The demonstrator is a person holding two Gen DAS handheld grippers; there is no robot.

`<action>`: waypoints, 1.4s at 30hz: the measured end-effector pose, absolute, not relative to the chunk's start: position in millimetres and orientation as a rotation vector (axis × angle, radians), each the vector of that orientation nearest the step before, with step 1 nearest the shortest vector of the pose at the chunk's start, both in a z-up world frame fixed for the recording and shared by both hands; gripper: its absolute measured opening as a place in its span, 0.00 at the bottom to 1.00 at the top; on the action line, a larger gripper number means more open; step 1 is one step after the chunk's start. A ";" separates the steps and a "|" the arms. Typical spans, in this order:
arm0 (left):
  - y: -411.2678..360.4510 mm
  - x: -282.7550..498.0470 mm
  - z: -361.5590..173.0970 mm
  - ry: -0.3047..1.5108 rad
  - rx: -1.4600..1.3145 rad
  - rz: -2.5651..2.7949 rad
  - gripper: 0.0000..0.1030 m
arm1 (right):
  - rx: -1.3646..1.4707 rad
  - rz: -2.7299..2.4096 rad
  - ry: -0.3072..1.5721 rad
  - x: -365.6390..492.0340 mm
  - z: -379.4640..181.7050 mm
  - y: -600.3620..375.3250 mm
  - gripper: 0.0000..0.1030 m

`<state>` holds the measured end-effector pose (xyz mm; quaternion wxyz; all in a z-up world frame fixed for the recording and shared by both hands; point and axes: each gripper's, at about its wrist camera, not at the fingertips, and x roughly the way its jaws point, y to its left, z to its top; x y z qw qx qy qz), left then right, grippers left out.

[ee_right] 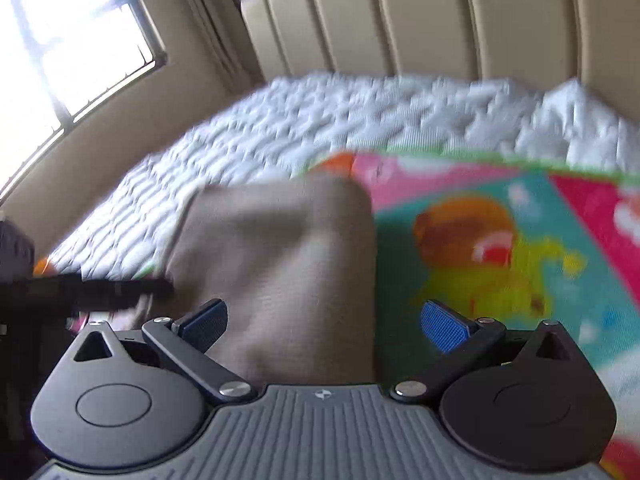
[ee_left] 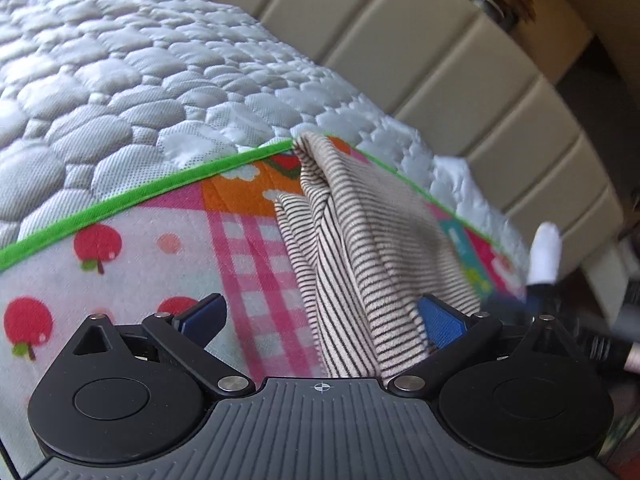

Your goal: Fold clothes

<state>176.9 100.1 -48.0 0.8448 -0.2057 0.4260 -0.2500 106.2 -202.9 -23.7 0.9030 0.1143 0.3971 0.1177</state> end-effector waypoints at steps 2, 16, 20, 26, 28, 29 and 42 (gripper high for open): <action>100.1 175.0 -46.9 0.910 -0.507 -0.545 1.00 | 0.176 0.231 0.826 94.6 -36.9 -199.7 1.00; 45.2 168.4 -55.6 1.006 -0.429 -0.488 0.73 | 0.452 0.365 0.891 145.6 -49.6 -228.3 0.81; 40.5 176.7 -56.9 0.983 -0.371 -0.477 0.67 | 0.408 0.406 0.862 161.7 -51.5 -213.9 0.69; 51.4 225.3 -59.4 0.911 -0.394 -0.446 0.65 | 0.341 0.401 0.787 226.5 -53.2 -197.1 0.69; 56.6 243.5 -60.8 0.886 -0.401 -0.434 0.65 | 0.328 0.407 0.771 251.1 -55.7 -191.0 0.69; 59.2 252.6 -61.5 0.874 -0.405 -0.428 0.66 | 0.325 0.412 0.765 259.6 -56.6 -189.2 0.70; 83.9 270.5 -59.6 0.842 -0.438 -0.425 0.84 | 0.103 0.341 0.609 281.3 -3.0 -169.4 1.00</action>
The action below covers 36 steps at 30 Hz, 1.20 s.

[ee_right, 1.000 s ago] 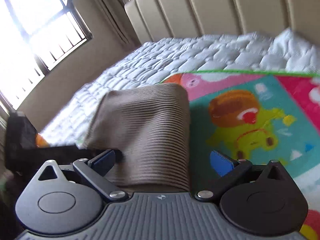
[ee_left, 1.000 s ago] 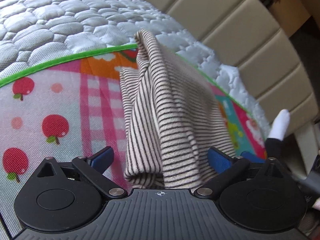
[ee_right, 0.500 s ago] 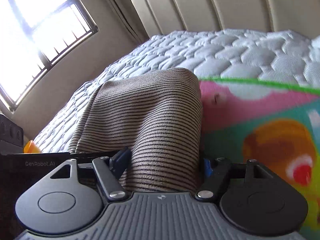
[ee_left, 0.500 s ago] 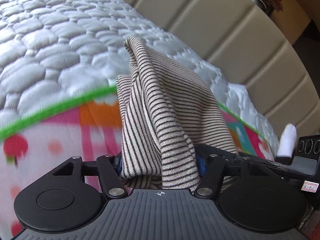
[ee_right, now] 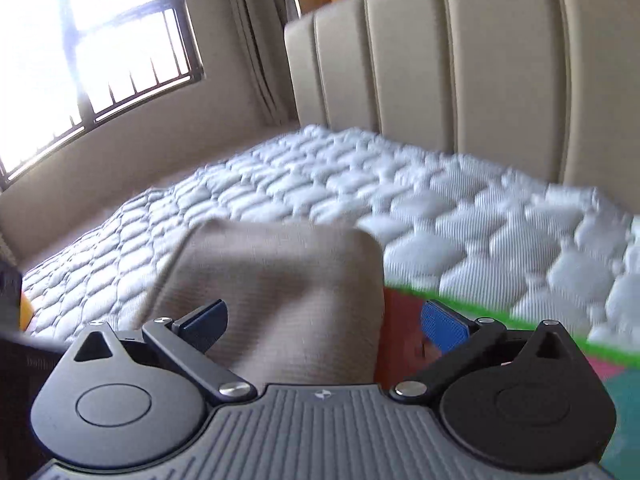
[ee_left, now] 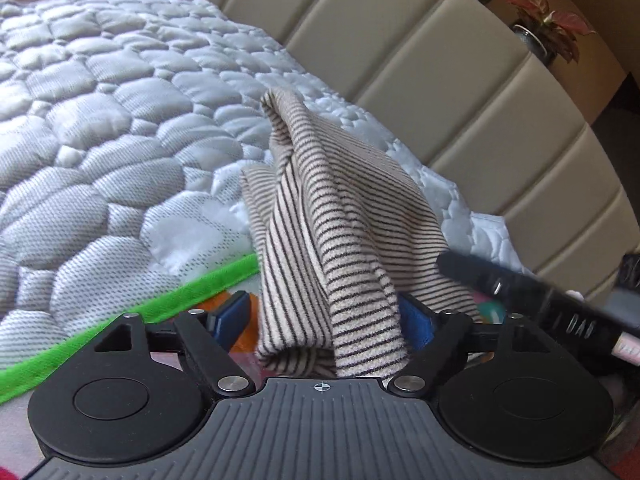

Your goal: Fold clothes

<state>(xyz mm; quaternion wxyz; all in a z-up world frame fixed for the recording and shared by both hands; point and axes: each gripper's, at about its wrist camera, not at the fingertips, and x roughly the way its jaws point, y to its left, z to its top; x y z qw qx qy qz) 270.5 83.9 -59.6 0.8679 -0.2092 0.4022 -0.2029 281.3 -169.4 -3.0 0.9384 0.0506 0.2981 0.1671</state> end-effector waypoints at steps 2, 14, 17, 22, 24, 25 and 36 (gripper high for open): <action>90.3 270.0 -57.0 0.848 -0.436 -0.404 0.85 | 0.048 0.344 0.603 297.1 9.1 -151.8 1.00; 111.6 271.3 -56.1 0.852 -0.388 -0.334 0.91 | -0.135 0.329 0.726 326.6 -14.6 -104.0 1.00; 107.3 268.6 -55.1 0.842 -0.347 -0.333 0.92 | -0.100 0.326 0.663 290.6 -6.7 -119.3 1.00; 110.0 269.2 -56.1 0.846 -0.361 -0.330 0.93 | 0.136 0.281 0.732 247.8 -27.7 -165.6 1.00; 109.1 267.6 -55.2 0.845 -0.353 -0.328 0.93 | 0.280 0.283 0.788 242.5 -43.4 -180.0 1.00; 108.7 267.6 -55.2 0.846 -0.350 -0.329 0.93 | 0.353 0.286 0.809 241.9 -50.5 -185.0 0.99; 125.7 273.0 -61.1 0.838 -0.468 -0.347 0.78 | 0.377 0.374 0.757 253.9 -22.3 -183.1 0.55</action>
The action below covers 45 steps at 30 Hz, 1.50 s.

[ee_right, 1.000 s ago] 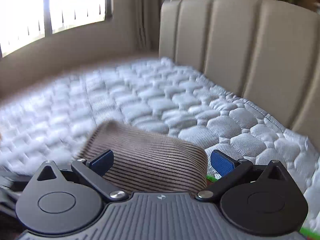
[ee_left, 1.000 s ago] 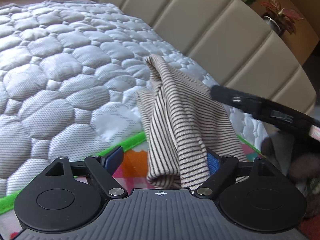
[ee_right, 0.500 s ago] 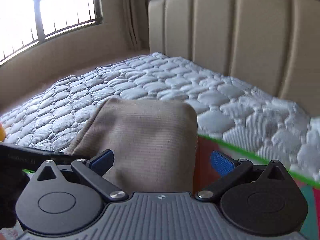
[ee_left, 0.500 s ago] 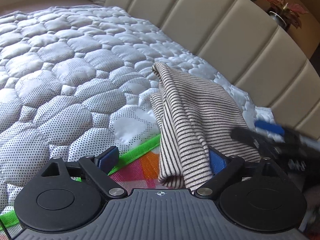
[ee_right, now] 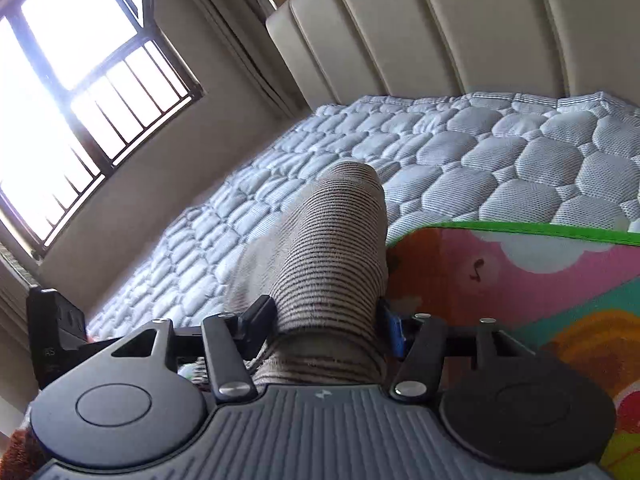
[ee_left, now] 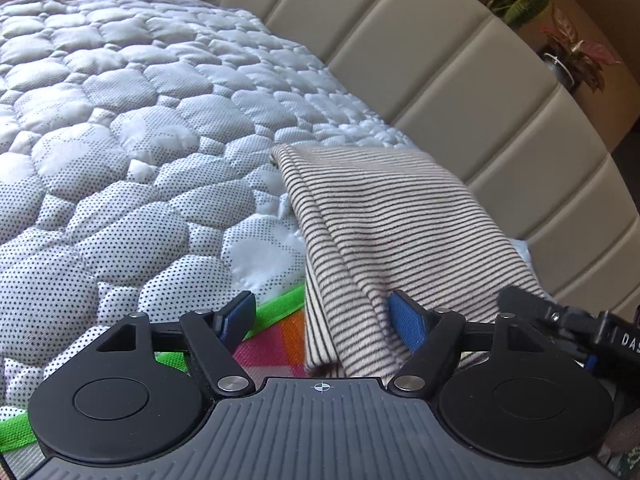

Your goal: Fold clothes

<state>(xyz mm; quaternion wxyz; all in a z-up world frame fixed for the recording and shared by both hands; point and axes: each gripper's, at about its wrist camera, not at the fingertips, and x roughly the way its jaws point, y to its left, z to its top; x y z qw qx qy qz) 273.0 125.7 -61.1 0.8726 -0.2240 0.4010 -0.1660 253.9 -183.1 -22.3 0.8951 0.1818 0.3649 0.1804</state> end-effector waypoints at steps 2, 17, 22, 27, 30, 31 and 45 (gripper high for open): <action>122.8 272.7 -61.5 0.839 -0.452 -0.349 0.80 | 0.296 0.324 0.800 250.6 -37.1 -177.2 0.57; 107.2 262.8 -49.7 0.790 -0.299 -0.336 0.83 | 0.201 0.192 0.738 228.1 -50.0 -180.5 1.00; 104.9 253.1 -54.5 0.757 -0.281 -0.290 0.85 | 0.224 0.162 0.769 192.4 -35.1 -186.7 1.00; 98.3 199.7 -29.1 0.692 -0.191 -0.181 0.86 | 0.104 0.153 0.760 122.8 -13.5 -203.7 1.00; 100.9 149.3 -7.9 0.641 -0.194 -0.114 0.96 | 0.044 0.117 0.715 89.0 -6.3 -212.9 1.00; 99.4 131.6 -2.4 0.634 -0.202 -0.095 0.97 | 0.043 0.118 0.693 80.3 -3.9 -215.3 1.00; 31.4 -10.1 22.5 0.594 -0.071 -0.060 1.00 | 0.083 0.219 0.570 7.7 20.0 -220.2 1.00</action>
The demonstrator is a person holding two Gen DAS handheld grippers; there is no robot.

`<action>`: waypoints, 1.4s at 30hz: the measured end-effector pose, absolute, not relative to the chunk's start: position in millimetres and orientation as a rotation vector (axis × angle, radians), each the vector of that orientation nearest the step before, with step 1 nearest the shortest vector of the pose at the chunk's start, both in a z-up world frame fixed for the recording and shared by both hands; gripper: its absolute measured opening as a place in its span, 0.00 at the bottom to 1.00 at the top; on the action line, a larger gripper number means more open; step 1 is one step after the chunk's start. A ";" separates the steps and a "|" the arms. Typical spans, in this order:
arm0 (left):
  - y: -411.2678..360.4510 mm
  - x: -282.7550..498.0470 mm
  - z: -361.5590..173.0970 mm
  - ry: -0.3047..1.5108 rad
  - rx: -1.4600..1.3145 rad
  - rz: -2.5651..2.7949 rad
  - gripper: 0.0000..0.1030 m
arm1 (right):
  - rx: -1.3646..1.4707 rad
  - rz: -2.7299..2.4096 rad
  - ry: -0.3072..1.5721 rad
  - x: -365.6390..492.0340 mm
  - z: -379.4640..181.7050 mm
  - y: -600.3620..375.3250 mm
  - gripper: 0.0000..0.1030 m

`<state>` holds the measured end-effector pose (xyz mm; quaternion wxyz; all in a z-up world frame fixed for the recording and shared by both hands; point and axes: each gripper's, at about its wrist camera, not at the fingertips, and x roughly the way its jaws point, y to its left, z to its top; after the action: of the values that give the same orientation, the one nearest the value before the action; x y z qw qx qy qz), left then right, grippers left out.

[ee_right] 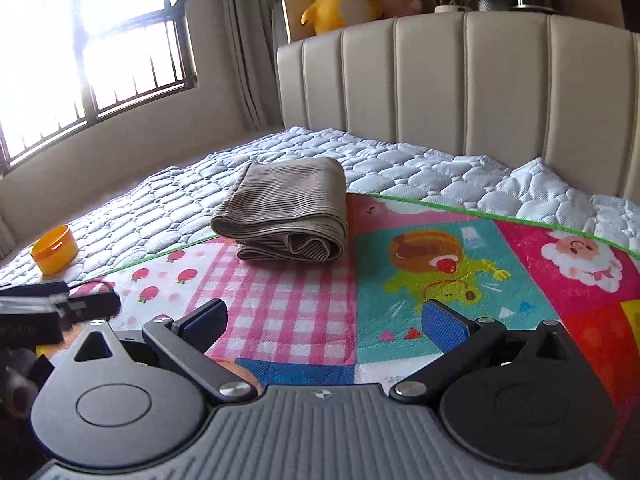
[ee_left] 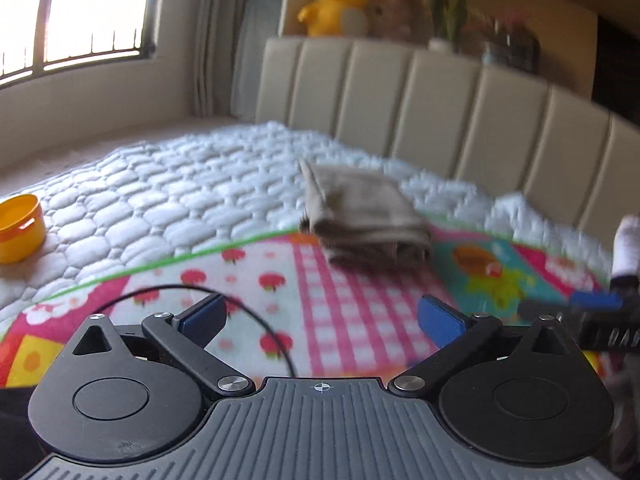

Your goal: Fold clothes

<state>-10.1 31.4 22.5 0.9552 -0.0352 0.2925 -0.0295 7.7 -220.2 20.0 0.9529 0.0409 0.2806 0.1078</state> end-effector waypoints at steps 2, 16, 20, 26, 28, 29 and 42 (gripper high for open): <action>25.0 -10.2 19.3 0.616 -0.045 -0.056 1.00 | 0.076 0.210 0.549 7.0 20.3 -219.8 1.00; 20.9 -12.4 12.9 0.608 -0.024 -0.065 1.00 | 0.046 0.250 0.565 6.6 14.7 -204.7 1.00; 22.5 -10.5 12.1 0.614 -0.034 -0.059 1.00 | 0.032 0.245 0.563 5.9 13.3 -202.0 1.00; 22.8 -9.5 11.7 0.618 -0.038 -0.057 1.00 | 0.054 0.231 0.565 7.7 12.3 -206.3 1.00; 22.6 -9.4 11.7 0.618 -0.037 -0.056 1.00 | 0.062 0.230 0.569 8.8 12.0 -207.8 1.00; 22.6 -9.5 11.8 0.618 -0.037 -0.056 1.00 | 0.062 0.229 0.571 9.1 11.7 -208.0 1.00; 22.3 -8.4 11.1 0.628 -0.033 -0.052 1.00 | 0.058 0.242 0.571 8.1 12.4 -208.7 1.00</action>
<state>-8.4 22.3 11.1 0.9506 -0.0163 0.3088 -0.0255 8.1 -208.7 12.4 0.9519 0.0284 0.2811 0.1188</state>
